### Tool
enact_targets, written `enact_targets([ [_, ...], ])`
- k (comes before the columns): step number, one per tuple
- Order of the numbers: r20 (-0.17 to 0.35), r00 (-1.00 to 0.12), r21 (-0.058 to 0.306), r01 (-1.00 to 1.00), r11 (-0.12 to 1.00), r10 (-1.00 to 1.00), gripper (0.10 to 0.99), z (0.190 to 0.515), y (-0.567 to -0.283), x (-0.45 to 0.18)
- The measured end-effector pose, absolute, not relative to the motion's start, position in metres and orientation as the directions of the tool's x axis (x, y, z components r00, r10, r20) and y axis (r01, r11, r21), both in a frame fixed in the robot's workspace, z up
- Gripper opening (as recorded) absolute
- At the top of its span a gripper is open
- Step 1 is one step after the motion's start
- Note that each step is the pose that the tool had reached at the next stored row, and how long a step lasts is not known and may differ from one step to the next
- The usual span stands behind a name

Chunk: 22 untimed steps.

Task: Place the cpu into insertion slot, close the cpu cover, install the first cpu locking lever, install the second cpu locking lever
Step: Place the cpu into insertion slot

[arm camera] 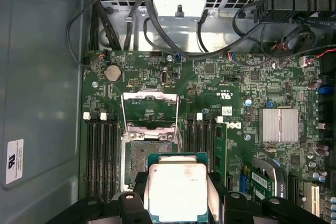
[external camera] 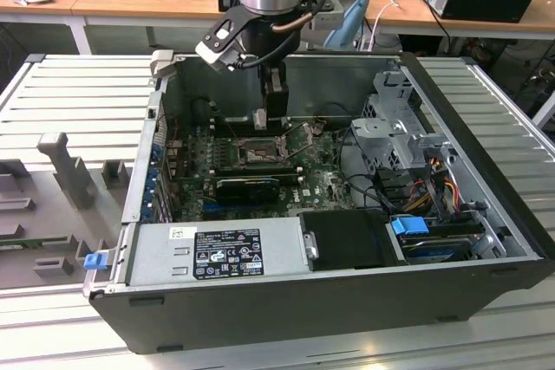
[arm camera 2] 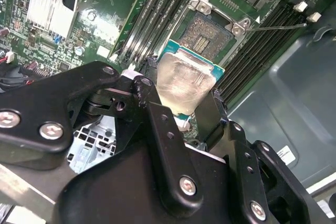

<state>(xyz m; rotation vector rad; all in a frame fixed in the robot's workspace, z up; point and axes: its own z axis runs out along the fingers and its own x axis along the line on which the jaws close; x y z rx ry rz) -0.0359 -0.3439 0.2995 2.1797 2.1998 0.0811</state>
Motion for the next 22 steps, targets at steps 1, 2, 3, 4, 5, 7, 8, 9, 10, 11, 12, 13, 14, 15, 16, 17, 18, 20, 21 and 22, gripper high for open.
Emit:
enact_targets([
  [1, 0.006, -0.009, 0.068, 0.998, 0.009, 1.0, 0.529, 0.299, -0.344, -0.036],
  [2, 0.006, -0.009, 0.068, 0.998, 0.009, 1.0, 0.529, 0.299, -0.344, -0.036],
  [3, 0.006, -0.009, 0.068, 0.998, 0.008, 1.0, 0.529, 0.299, -0.344, -0.036],
  [4, 0.006, -0.001, 0.068, 0.998, 0.001, 1.0, 0.529, 0.298, -0.344, -0.036],
  [5, 0.006, 0.006, 0.068, 0.998, -0.007, 1.0, 0.529, 0.297, -0.344, -0.036],
  [7, 0.006, 0.014, 0.068, 0.998, -0.015, 1.0, 0.529, 0.292, -0.344, -0.036],
  [8, 0.006, 0.016, 0.068, 0.998, -0.016, 1.0, 0.529, 0.29, -0.344, -0.036],
  [9, 0.006, 0.016, 0.068, 0.998, -0.016, 1.0, 0.529, 0.288, -0.344, -0.036],
  [10, 0.006, 0.016, 0.068, 0.998, -0.016, 1.0, 0.529, 0.286, -0.344, -0.036],
  [11, 0.006, 0.016, 0.068, 0.998, -0.016, 1.0, 0.529, 0.284, -0.344, -0.036],
  [12, 0.006, 0.016, 0.068, 0.998, -0.016, 1.0, 0.529, 0.281, -0.344, -0.036],
  [13, 0.006, 0.016, 0.067, 0.998, -0.016, 1.0, 0.529, 0.28, -0.344, -0.036],
  [14, 0.006, 0.016, 0.067, 0.998, -0.016, 1.0, 0.529, 0.278, -0.344, -0.036],
  [15, 0.007, 0.016, 0.066, 0.998, -0.016, 1.0, 0.529, 0.276, -0.344, -0.036],
  [16, 0.007, 0.016, 0.066, 0.998, -0.016, 1.0, 0.529, 0.274, -0.344, -0.036],
  [17, 0.007, 0.016, 0.066, 0.998, -0.016, 1.0, 0.529, 0.273, -0.344, -0.036],
  [18, 0.007, 0.016, 0.066, 0.998, -0.016, 1.0, 0.529, 0.271, -0.344, -0.036],
  [20, 0.007, 0.016, 0.066, 0.998, -0.016, 1.0, 0.529, 0.267, -0.344, -0.036],
  [21, 0.007, 0.016, 0.066, 0.998, -0.016, 1.0, 0.529, 0.265, -0.344, -0.036],
  [22, 0.007, 0.016, 0.066, 0.998, -0.016, 1.0, 0.529, 0.264, -0.344, -0.036],
])
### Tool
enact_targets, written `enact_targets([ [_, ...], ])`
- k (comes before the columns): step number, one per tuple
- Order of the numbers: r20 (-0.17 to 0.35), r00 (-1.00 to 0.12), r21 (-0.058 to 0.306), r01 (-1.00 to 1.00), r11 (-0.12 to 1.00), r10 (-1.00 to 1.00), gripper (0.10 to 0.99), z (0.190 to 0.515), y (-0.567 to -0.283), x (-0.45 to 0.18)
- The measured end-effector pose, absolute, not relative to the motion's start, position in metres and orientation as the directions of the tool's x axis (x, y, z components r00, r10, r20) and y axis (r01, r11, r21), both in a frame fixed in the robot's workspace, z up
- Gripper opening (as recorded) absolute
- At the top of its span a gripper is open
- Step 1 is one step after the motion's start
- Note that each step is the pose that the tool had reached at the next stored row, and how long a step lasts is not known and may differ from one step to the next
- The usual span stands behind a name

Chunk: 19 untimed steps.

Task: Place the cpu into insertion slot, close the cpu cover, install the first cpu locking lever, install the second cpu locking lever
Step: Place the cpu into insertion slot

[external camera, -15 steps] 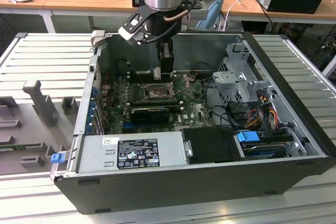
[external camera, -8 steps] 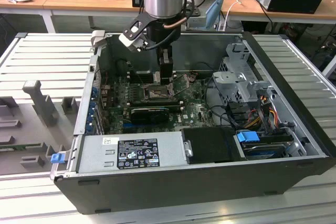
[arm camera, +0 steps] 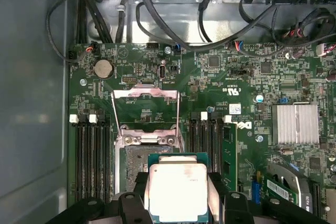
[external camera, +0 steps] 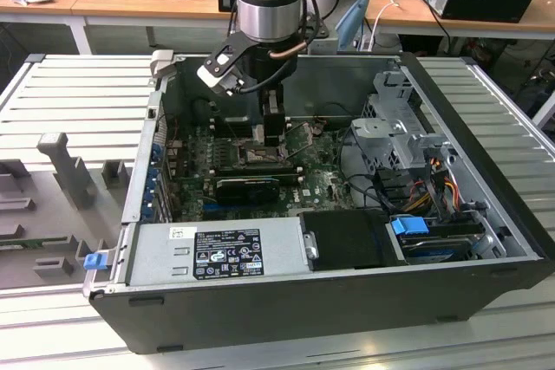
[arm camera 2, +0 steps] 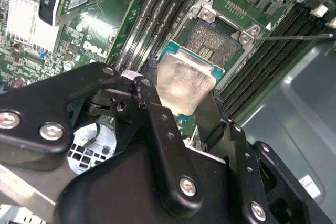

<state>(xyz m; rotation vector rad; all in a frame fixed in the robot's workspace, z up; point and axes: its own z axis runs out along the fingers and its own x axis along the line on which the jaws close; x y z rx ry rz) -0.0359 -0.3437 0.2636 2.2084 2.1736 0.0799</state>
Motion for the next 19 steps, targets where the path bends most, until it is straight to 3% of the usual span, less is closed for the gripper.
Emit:
enact_targets([
  [19, 0.008, 0.016, 0.066, 0.998, -0.016, 1.0, 0.529, 0.251, -0.344, -0.036],
])
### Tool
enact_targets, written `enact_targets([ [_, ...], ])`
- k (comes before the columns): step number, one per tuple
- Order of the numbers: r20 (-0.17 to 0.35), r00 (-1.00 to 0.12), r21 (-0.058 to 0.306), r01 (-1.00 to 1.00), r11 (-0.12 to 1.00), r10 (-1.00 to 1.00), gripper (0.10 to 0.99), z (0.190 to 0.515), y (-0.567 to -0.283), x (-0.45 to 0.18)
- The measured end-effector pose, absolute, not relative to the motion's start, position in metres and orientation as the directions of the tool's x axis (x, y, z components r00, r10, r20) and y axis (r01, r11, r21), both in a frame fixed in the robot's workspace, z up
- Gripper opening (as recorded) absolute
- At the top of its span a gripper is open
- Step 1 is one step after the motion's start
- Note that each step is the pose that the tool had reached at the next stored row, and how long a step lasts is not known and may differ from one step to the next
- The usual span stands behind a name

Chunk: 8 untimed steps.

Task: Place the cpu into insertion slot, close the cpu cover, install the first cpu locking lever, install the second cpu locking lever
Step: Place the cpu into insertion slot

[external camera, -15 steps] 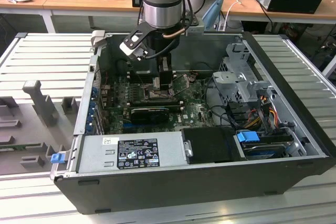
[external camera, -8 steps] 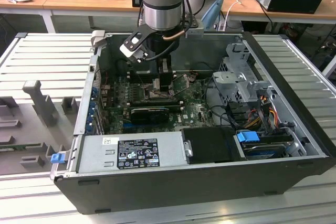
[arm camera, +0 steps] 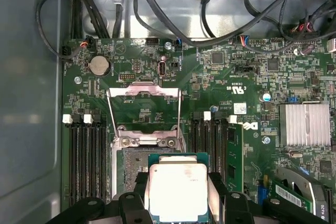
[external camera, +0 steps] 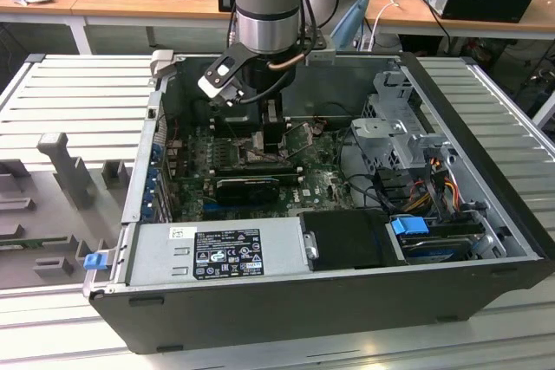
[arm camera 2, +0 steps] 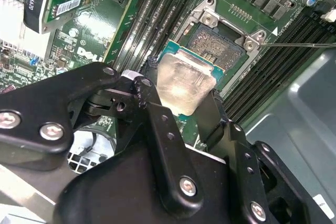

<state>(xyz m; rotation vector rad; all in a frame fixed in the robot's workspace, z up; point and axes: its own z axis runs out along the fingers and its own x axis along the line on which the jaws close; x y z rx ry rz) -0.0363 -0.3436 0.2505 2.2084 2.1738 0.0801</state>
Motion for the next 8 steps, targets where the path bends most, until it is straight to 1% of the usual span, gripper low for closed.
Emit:
enact_targets([
  [8, 0.007, 0.023, 0.066, 0.998, -0.023, 1.0, 0.529, 0.2424, -0.3357, -0.0364],
])
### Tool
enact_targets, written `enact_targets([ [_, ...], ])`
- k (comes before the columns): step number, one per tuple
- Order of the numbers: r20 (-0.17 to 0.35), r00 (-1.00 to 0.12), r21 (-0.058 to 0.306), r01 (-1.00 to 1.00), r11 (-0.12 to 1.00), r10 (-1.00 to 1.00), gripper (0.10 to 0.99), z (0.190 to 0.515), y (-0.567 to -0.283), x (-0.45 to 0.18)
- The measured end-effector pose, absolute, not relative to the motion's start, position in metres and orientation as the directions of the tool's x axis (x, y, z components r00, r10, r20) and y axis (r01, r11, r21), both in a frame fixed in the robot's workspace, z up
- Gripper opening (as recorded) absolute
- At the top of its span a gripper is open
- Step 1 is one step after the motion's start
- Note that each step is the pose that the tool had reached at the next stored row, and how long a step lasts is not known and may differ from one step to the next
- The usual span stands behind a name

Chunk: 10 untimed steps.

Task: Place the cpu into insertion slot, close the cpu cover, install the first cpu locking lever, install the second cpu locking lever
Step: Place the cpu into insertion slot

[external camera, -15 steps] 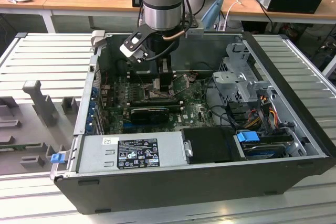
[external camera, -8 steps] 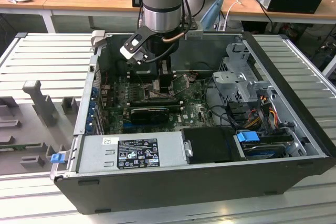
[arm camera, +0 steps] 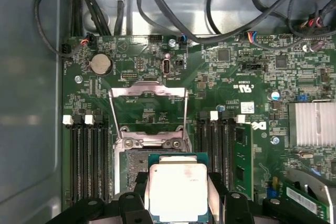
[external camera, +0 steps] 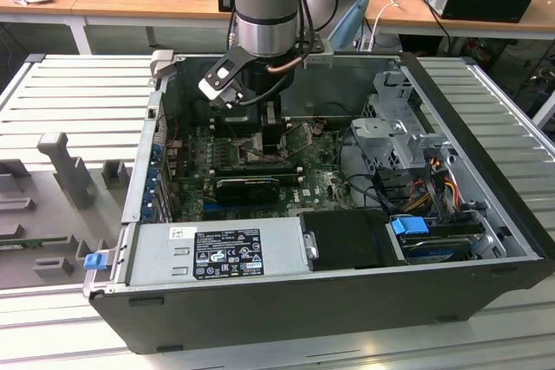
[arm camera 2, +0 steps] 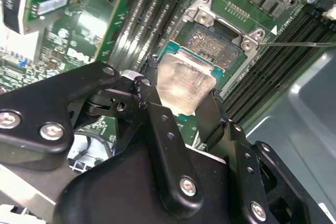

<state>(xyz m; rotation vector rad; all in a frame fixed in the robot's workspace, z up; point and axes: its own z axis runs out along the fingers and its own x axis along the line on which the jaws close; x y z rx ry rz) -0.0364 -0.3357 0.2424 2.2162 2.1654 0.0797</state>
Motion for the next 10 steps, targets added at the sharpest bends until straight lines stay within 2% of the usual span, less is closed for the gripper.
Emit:
enact_targets([
  [10, 0.007, 0.023, 0.066, 0.998, -0.023, 1.0, 0.529, 0.2393, -0.3281, -0.0368],
])
